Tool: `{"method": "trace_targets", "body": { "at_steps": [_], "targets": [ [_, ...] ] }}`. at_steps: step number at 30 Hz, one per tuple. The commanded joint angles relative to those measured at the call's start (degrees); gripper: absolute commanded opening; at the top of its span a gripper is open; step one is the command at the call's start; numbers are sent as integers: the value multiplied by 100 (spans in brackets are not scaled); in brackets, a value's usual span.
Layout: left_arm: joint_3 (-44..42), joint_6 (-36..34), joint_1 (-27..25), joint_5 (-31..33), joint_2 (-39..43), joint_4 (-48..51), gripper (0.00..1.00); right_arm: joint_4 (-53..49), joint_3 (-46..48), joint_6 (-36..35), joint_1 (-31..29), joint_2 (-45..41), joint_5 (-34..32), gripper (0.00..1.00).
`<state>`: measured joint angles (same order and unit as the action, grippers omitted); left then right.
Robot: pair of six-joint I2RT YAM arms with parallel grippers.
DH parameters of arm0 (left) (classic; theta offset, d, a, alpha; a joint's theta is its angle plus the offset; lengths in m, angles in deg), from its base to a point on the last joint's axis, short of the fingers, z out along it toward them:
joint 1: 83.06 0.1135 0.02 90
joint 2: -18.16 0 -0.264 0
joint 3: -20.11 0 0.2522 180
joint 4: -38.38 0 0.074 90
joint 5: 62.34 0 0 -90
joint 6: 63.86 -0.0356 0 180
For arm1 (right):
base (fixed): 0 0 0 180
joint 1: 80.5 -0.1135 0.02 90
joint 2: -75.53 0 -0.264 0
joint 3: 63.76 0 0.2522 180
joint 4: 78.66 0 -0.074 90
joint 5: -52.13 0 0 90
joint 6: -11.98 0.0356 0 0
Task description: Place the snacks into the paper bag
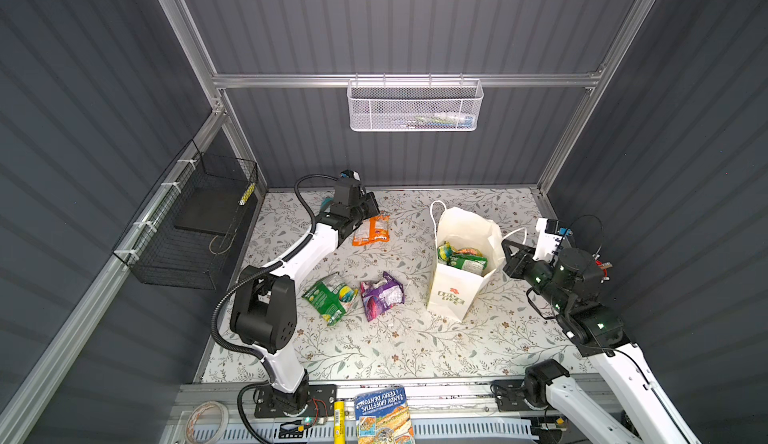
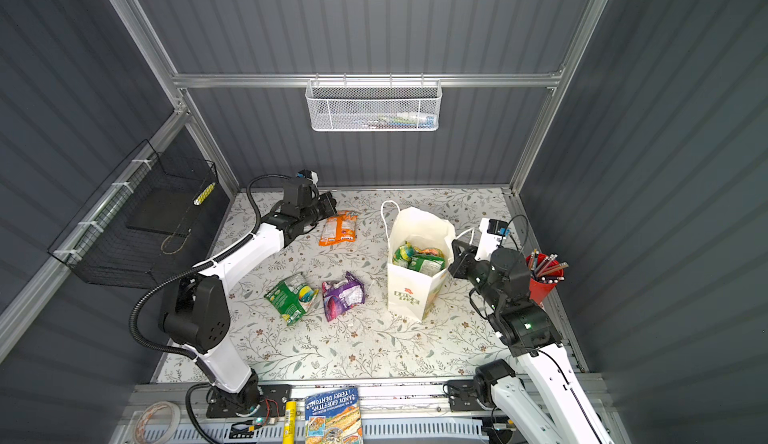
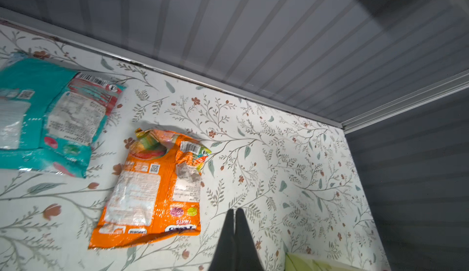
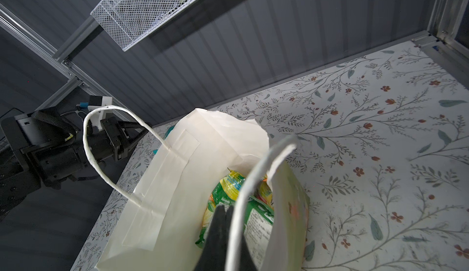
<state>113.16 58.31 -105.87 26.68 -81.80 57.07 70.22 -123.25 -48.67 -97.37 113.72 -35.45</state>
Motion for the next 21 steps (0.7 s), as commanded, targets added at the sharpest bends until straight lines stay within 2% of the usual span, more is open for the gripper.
{"method": "trace_targets", "body": {
  "at_steps": [1,2,3,6,14,18,21],
  "targets": [
    [-42,-426,30,212,-241,706,65,29,52,-11,16,11,82,0],
    [306,-564,31,325,-454,1117,85,48,56,-3,16,20,126,0],
    [643,-806,31,333,-706,1500,99,42,56,1,16,37,143,0],
    [1246,-1154,26,388,-1329,2203,100,58,57,23,16,65,183,0],
    [1928,-1671,22,713,-2402,2470,100,83,73,49,16,65,259,0],
    [2100,-1789,31,1044,-2744,2469,100,101,91,60,16,100,277,0],
    [2274,-1819,39,1045,-3034,2510,100,110,100,55,16,135,277,0]
  ]
}}
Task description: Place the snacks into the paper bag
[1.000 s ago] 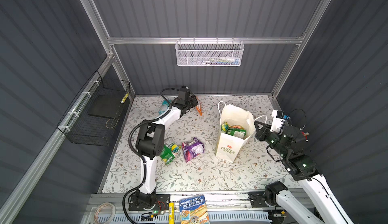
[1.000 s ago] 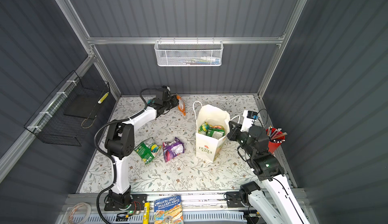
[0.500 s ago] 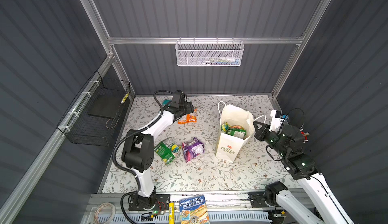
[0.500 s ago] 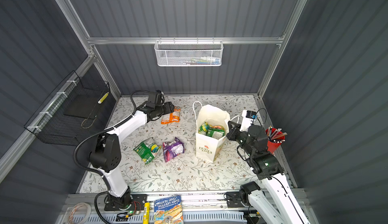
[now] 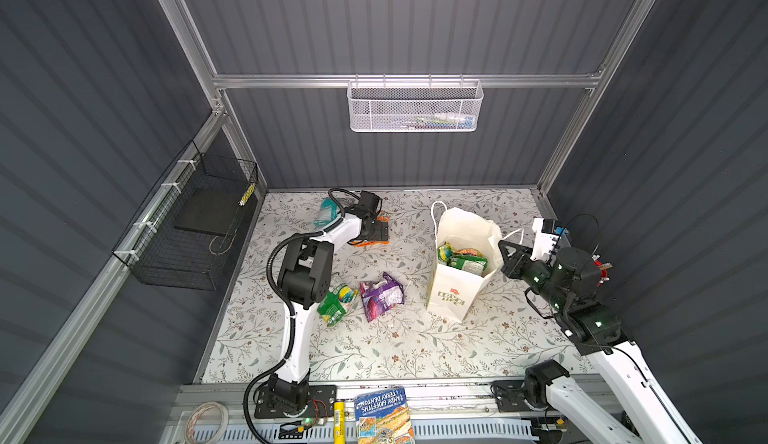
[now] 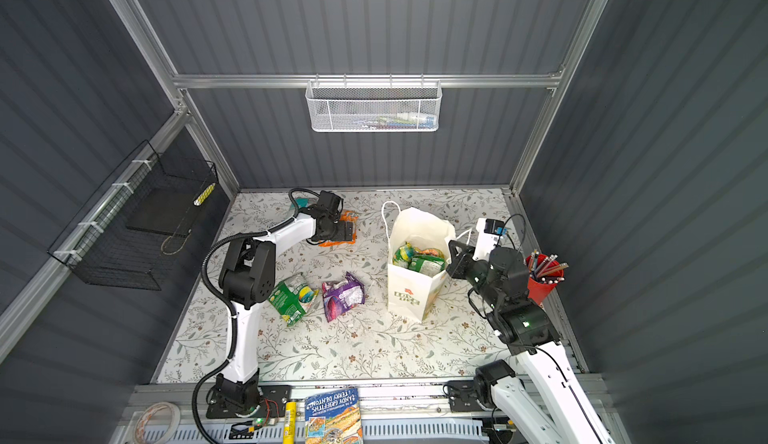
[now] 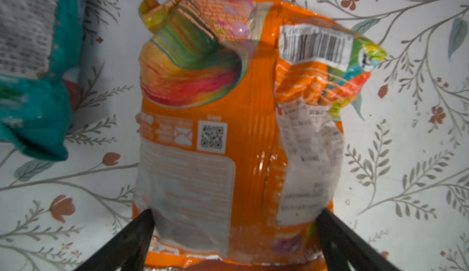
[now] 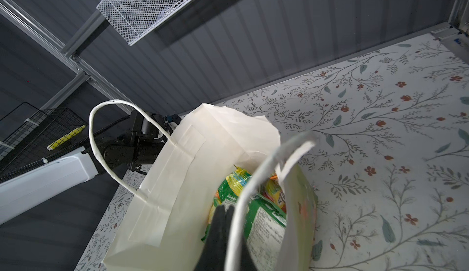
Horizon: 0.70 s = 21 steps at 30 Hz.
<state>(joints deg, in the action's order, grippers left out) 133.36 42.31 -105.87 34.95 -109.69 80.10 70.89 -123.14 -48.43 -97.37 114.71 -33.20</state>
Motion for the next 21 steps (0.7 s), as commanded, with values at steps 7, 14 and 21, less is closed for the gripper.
{"method": "trace_targets", "body": {
  "at_steps": [7,14,21],
  "targets": [
    [389,29,40,364,-583,210,95,-10,80,-20,16,-6,-89,0],
    [114,277,40,444,-412,102,60,-37,80,-36,19,-68,-125,0],
    [-603,492,40,200,116,-388,37,-36,80,-36,21,-67,-91,0]
  ]
}}
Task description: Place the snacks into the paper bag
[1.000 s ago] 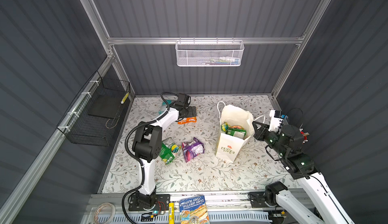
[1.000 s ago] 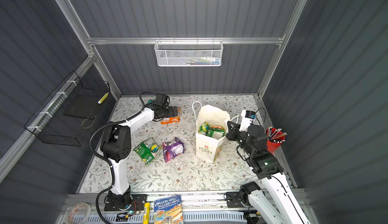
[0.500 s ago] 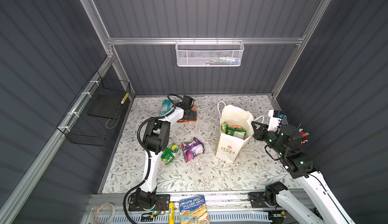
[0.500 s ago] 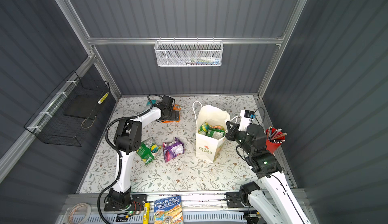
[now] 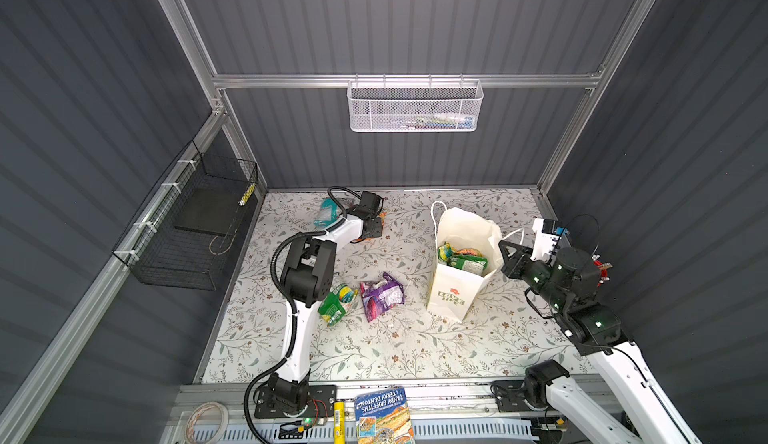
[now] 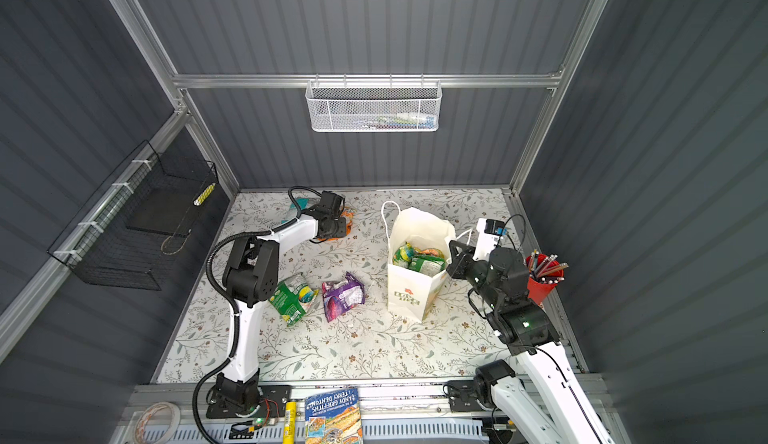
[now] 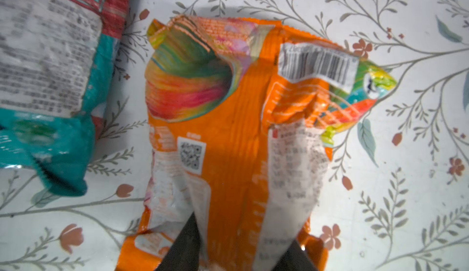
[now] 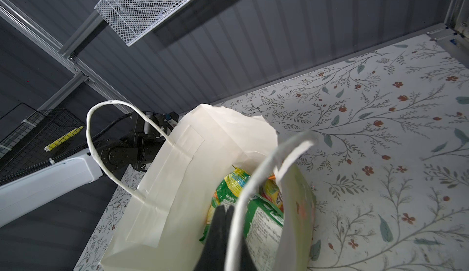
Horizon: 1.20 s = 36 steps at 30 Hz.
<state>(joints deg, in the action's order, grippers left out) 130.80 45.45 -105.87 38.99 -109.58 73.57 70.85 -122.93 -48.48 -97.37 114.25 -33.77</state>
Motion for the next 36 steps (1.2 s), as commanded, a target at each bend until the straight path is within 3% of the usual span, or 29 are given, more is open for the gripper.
{"method": "trace_targets", "body": {
  "at_steps": [1,11,25,36],
  "targets": [
    [-423,203,40,-270,182,222,35,-24,58,-32,16,-22,-36,0],
    [-1513,621,40,-850,1536,-512,23,-6,67,-4,16,39,45,0],
    [-2392,815,40,-1313,3396,-467,22,56,85,29,16,184,131,0],
    [-2493,927,32,-2030,4900,132,22,86,76,29,16,250,161,0]
  ]
}}
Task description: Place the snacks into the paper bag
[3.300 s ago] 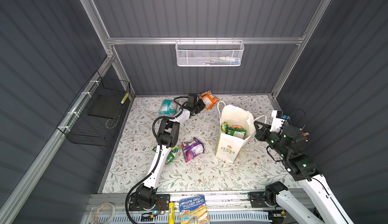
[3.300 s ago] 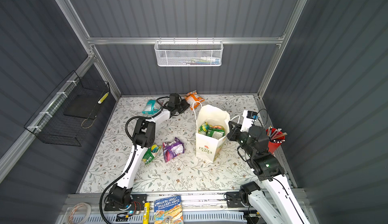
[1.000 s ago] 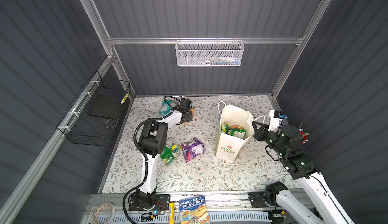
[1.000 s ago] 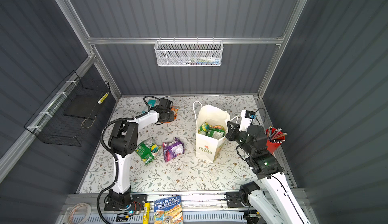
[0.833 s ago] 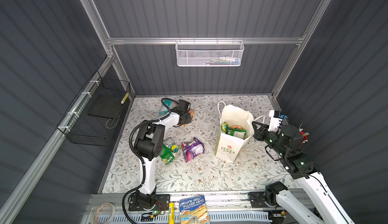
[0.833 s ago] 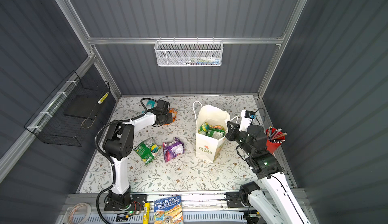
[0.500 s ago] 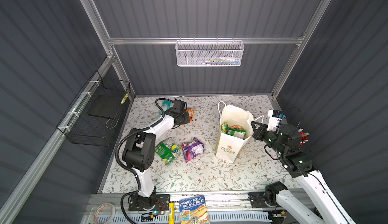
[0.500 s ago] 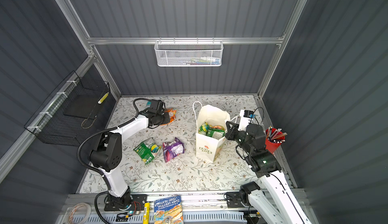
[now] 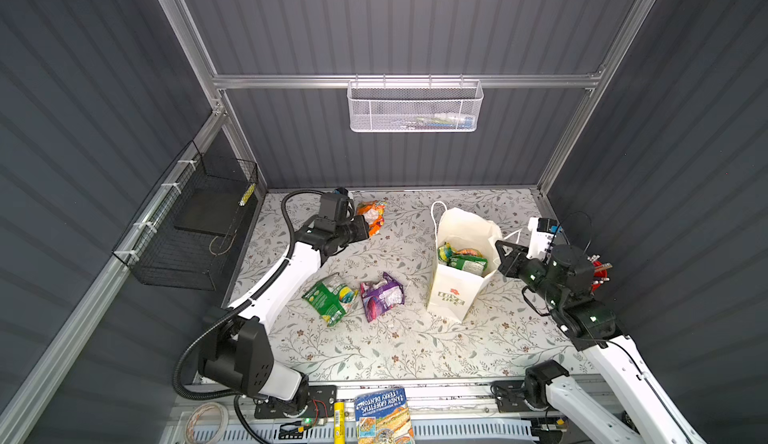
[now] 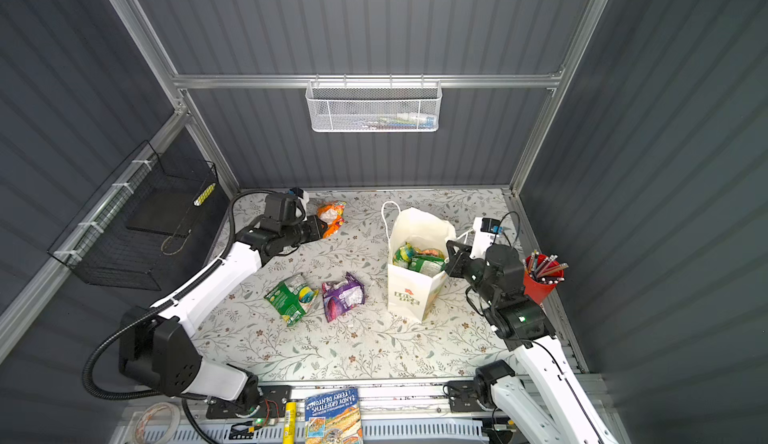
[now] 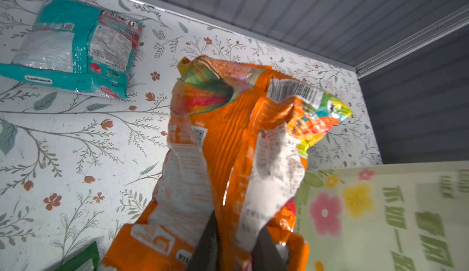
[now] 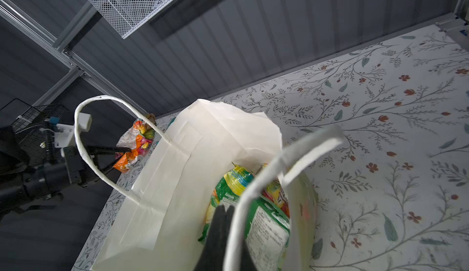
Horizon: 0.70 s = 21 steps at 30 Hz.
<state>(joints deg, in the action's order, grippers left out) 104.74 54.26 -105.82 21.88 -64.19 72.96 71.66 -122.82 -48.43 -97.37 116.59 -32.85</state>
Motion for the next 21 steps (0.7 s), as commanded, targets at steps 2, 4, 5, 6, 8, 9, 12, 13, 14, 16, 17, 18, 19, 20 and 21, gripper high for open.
{"method": "trace_targets", "body": {
  "at_steps": [2,4,5,6,8,9,12,13,14,16,17,18,19,20,21],
  "targets": [
    [230,36,20,-393,576,367,22,1,56,23,16,8,96,0],
    [382,27,18,-491,747,521,22,-7,56,21,16,-10,80,0],
    [486,19,13,-547,825,605,22,-7,56,25,16,-19,87,0],
    [578,15,9,-574,878,694,22,-7,56,28,16,-27,103,0],
    [800,3,-13,-612,995,843,22,-1,56,22,16,-23,114,0],
    [907,-12,-22,-615,1018,906,22,-4,56,26,16,-19,112,0],
    [1302,-161,-35,-510,957,1117,24,4,52,34,16,16,113,0],
    [1365,-197,-35,-348,859,1307,24,9,56,31,16,16,131,0],
    [1339,-247,-35,-251,767,1414,26,-3,56,30,16,8,131,0],
    [1138,-313,-35,-170,619,1463,42,5,65,39,16,-10,105,0],
    [1070,-331,-50,-54,538,1506,57,10,65,25,16,-10,105,0],
    [830,-381,-66,44,466,1539,68,9,65,38,16,-6,120,0],
    [703,-435,-91,169,403,1551,83,18,63,31,16,5,131,0],
    [553,-470,-105,334,336,1483,98,27,66,35,16,14,140,0],
    [437,-506,-101,418,255,1451,100,28,65,46,16,23,140,0]
  ]
}}
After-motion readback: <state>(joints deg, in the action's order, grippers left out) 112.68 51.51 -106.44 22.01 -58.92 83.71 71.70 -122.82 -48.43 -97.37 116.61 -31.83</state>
